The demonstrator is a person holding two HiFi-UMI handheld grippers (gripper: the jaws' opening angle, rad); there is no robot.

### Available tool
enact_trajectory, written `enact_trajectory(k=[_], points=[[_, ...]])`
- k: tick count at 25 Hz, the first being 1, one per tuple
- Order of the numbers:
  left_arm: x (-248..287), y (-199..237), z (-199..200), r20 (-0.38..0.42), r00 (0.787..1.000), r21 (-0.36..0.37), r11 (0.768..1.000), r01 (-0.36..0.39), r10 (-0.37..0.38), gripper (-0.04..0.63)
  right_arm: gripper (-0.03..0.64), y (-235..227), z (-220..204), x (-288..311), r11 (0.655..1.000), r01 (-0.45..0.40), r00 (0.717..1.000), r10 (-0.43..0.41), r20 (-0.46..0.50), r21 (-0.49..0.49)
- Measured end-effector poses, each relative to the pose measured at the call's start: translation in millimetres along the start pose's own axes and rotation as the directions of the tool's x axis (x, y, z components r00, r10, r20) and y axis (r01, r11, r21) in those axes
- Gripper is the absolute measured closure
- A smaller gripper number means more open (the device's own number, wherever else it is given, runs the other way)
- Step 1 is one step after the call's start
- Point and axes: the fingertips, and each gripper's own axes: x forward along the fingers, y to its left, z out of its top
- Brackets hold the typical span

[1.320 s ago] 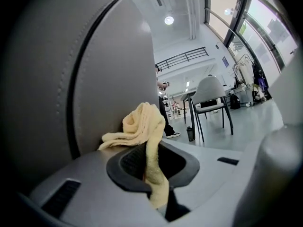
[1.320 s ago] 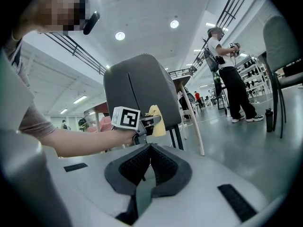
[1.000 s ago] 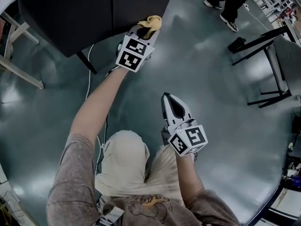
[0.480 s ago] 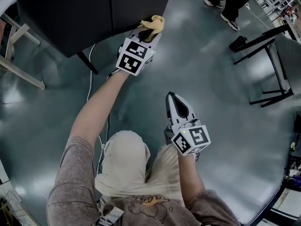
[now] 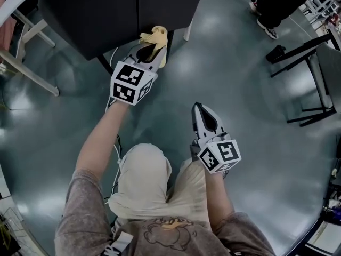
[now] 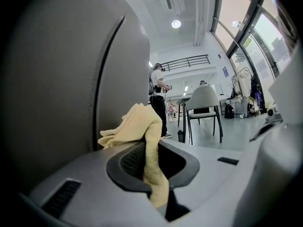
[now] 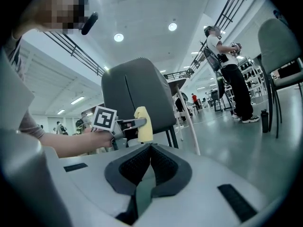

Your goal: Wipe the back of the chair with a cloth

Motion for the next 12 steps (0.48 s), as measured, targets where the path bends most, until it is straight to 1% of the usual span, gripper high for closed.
enact_trajectory(k=[6,12], points=[[-65,17,-3,-0.010,0.997,-0.014,0.997,-0.074,0.074,0.545,0.592,5,-1,4,1.000,-0.023,1.000,0.023,-0.011,-0.011],[-110,18,-2,-0.001,0.992,-0.045,0.991,-0.123,0.123,0.543,0.592,4,-1,5,0.999,-0.043,0.999,0.042,-0.025,-0.029]])
